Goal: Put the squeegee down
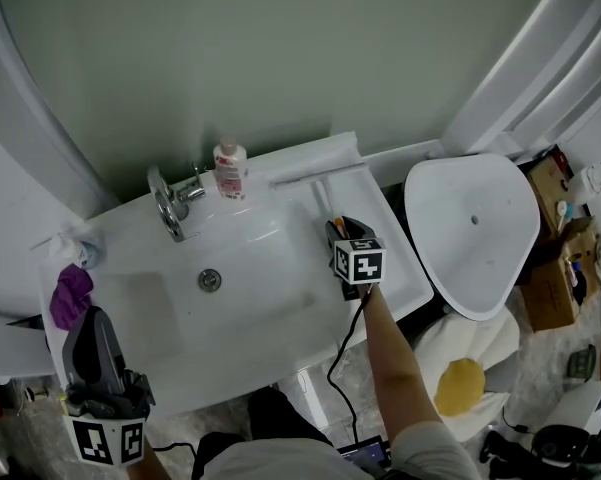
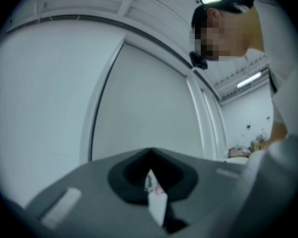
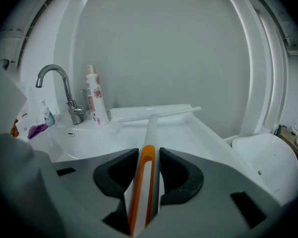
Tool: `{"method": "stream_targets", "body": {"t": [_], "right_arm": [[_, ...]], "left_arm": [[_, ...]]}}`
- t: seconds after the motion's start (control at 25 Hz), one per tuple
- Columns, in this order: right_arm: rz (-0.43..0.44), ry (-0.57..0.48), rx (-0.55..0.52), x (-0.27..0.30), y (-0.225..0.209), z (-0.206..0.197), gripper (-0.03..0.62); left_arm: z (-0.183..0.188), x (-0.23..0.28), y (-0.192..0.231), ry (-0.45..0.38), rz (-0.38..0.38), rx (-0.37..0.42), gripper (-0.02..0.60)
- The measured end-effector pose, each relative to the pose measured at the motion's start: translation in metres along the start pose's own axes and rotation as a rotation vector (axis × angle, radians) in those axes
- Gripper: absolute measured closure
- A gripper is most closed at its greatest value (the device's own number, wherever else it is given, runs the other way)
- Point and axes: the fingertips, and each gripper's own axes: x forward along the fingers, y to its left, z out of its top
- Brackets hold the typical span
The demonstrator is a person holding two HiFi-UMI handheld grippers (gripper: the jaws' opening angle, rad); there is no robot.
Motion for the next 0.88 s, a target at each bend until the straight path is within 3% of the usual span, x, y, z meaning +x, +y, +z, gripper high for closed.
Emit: {"method": "stream_targets", "body": {"t": [0.48,0.72,0.88], "right_arm": [[-0.045,0.112,-0.003,0.025,-0.012,-0.019,0.459],[-0.11,0.152,-0.046,0.029,-0.014,-0.023,0.457],[-0.13,0.157,-0.045,0.021,-0.016,-0.022,0.424]], "left_arm": [[-0.008,0.004,0.006,0.026,0.015,0.013,0.574],[-0.008,0.002,0.005,0.03,0.01,0.017,0.574],[-0.004,-0.006,0.009,0.022,0.018,0.014,0.574]]}}
